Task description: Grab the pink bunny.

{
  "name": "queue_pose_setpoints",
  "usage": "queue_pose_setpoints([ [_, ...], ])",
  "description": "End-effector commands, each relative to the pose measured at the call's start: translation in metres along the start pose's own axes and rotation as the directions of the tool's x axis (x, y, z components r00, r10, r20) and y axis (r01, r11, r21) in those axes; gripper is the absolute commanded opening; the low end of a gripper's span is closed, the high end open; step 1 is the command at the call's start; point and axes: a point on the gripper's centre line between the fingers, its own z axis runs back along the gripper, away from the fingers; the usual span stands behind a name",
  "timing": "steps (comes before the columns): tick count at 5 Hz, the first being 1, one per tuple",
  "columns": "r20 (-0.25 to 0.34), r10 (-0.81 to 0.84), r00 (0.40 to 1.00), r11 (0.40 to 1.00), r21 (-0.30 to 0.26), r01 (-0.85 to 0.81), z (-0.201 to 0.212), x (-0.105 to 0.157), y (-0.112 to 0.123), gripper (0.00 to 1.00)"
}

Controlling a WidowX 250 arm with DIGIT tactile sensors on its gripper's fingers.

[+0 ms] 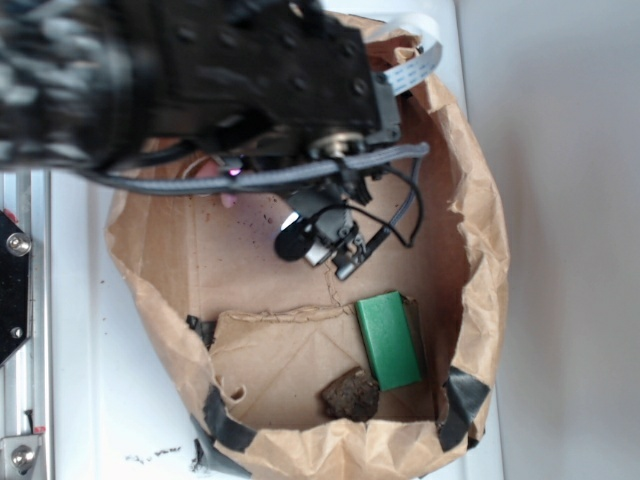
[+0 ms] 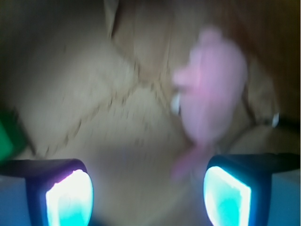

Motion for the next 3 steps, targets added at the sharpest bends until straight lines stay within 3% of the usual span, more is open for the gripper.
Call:
queue_pose_setpoints([
  [1, 0.073, 0.063, 0.995, 0.997, 0.039, -0.065, -0.018, 0.028, 0.022, 1.00],
  [2, 0.072, 0.062, 0.996, 0.998, 0.007, -0.062, -0.017, 0.026, 0.032, 1.00],
  [3, 0.143, 0.038, 0.989, 0.998, 0.040, -0.044, -0.051, 0.025, 0.043, 1.00],
])
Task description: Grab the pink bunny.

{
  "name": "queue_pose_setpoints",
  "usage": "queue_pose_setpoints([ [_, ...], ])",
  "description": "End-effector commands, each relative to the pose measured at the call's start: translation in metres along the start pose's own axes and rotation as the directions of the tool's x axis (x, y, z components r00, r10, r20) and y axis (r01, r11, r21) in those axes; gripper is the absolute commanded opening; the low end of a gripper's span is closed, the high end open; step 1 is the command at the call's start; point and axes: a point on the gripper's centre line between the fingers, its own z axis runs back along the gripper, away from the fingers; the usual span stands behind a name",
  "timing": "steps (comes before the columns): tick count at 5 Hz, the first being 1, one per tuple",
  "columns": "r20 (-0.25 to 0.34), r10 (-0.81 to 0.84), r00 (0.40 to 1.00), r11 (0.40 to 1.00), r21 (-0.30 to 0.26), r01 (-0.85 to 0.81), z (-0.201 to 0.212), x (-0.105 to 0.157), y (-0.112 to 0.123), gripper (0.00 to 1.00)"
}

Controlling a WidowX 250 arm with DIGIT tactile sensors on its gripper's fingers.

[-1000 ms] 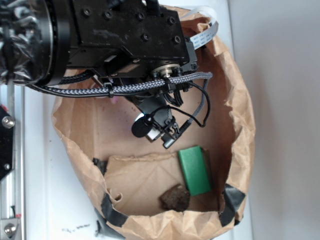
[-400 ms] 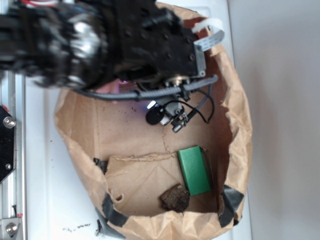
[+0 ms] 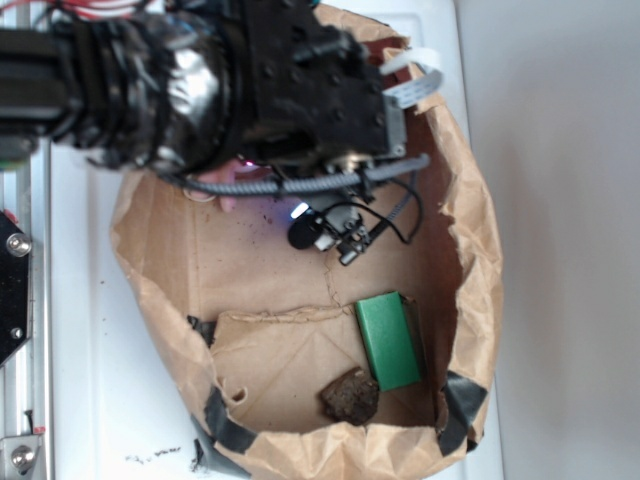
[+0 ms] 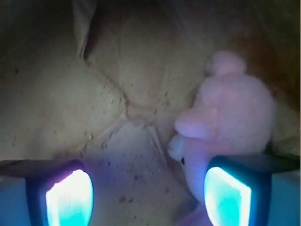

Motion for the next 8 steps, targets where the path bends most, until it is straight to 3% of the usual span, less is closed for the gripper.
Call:
queue_pose_setpoints([
  [1, 0.144, 0.017, 0.989, 0.998, 0.054, -0.025, -0.031, -0.008, 0.036, 1.00],
  [2, 0.129, 0.034, 0.991, 0.999, 0.014, -0.037, -0.010, -0.029, 0.055, 1.00],
  [3, 0.078, 0.051, 0.996, 0.998, -0.034, -0.049, 0.016, -0.040, 0.064, 1.00],
  [5, 0.034, 0.080, 0.996, 0.993, -0.094, -0.077, 0.049, -0.071, 0.081, 1.00],
  [6, 0.047, 0.120, 0.992, 0.991, -0.064, -0.117, 0.047, -0.067, 0.079, 1.00],
  [7, 0.077, 0.150, 0.986, 0.988, -0.050, -0.146, 0.035, -0.044, 0.060, 1.00],
  [8, 0.100, 0.200, 0.975, 0.979, -0.055, -0.195, 0.024, -0.007, 0.028, 1.00],
])
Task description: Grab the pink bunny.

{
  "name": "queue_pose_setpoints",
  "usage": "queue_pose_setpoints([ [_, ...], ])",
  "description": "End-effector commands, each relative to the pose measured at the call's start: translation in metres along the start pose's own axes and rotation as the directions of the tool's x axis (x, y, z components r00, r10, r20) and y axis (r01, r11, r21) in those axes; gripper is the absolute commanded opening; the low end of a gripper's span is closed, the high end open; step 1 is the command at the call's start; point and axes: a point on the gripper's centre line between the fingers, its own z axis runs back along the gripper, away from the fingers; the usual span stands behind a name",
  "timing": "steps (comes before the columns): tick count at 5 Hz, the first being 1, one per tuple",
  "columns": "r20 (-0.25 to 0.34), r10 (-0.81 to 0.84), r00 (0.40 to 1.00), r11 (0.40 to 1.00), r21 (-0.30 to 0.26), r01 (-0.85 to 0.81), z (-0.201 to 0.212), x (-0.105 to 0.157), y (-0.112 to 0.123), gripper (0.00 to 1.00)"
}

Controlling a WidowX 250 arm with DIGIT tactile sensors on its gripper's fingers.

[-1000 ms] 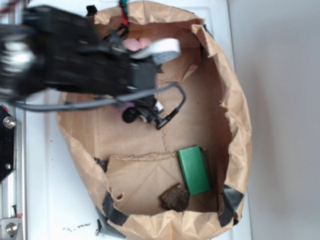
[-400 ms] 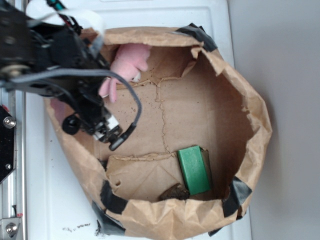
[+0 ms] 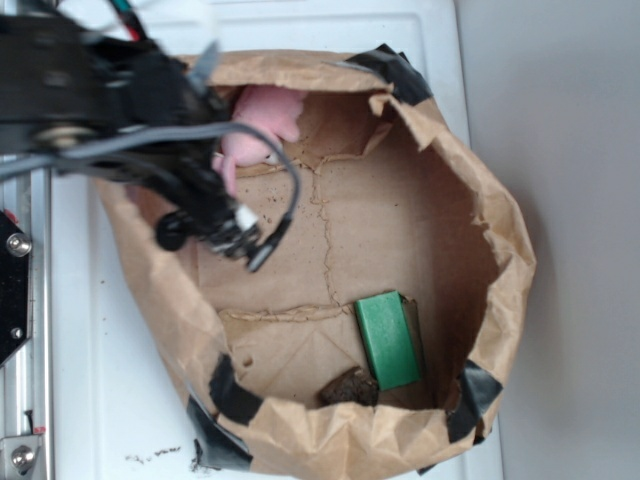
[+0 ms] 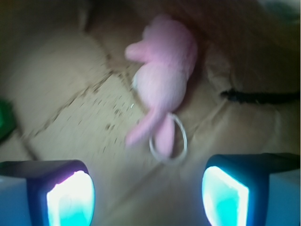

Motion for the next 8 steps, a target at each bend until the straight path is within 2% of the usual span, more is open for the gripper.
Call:
queue_pose_setpoints([
  [1, 0.058, 0.086, 0.995, 0.996, 0.006, -0.087, -0.024, 0.073, -0.063, 1.00],
  [3, 0.065, 0.068, 0.996, 0.997, 0.015, -0.069, -0.030, 0.102, -0.080, 1.00],
  [4, 0.103, 0.052, 0.993, 0.998, 0.036, -0.056, -0.048, 0.111, -0.087, 1.00],
  [5, 0.119, 0.059, 0.991, 0.998, 0.026, -0.062, -0.055, 0.118, -0.094, 0.00],
  [7, 0.128, 0.032, 0.991, 0.999, 0.019, -0.035, -0.054, 0.119, -0.096, 0.00],
  [8, 0.099, 0.020, 0.995, 1.000, 0.019, -0.022, -0.049, 0.117, -0.094, 1.00],
])
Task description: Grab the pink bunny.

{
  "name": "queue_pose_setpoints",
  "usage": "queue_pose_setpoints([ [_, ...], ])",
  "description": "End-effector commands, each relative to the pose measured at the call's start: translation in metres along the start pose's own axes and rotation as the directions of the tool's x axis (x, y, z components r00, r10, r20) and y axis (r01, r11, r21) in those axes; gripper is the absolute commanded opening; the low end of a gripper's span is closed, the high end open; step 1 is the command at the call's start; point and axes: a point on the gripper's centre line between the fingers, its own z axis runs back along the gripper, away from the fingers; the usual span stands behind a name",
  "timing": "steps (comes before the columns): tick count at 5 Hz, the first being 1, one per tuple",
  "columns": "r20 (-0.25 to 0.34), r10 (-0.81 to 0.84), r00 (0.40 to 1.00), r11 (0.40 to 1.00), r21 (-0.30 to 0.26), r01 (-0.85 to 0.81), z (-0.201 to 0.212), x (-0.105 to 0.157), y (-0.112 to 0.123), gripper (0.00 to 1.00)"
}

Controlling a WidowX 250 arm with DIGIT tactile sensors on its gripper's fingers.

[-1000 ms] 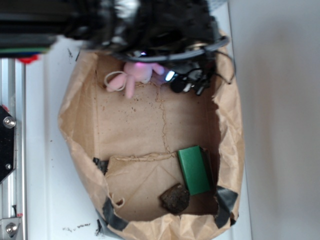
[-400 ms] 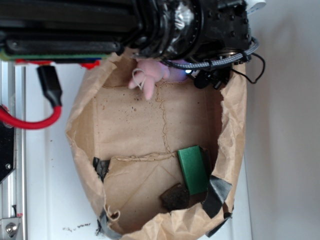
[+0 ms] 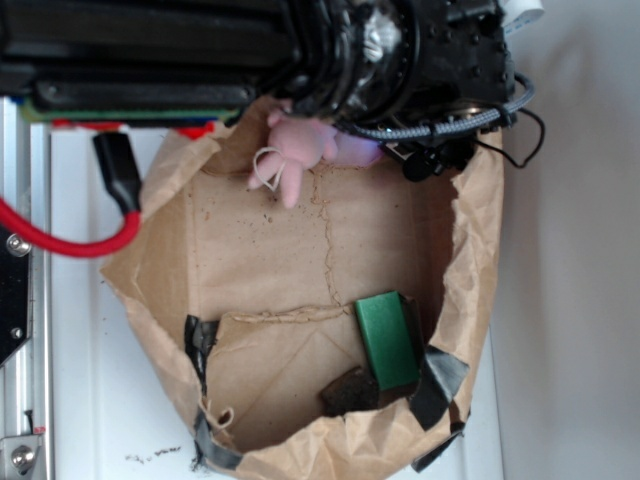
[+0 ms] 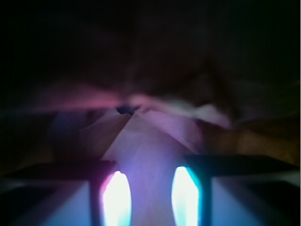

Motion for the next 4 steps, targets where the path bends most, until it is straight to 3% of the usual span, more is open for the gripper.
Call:
queue_pose_setpoints([
  [1, -0.001, -0.010, 1.000, 0.999, -0.033, 0.010, 0.011, 0.010, 0.006, 1.00],
  [3, -0.119, 0.000, 0.993, 0.994, -0.108, -0.013, 0.052, 0.005, 0.026, 1.00],
  [4, -0.145, -0.039, 0.989, 0.987, -0.159, 0.015, 0.069, -0.007, 0.036, 1.00],
])
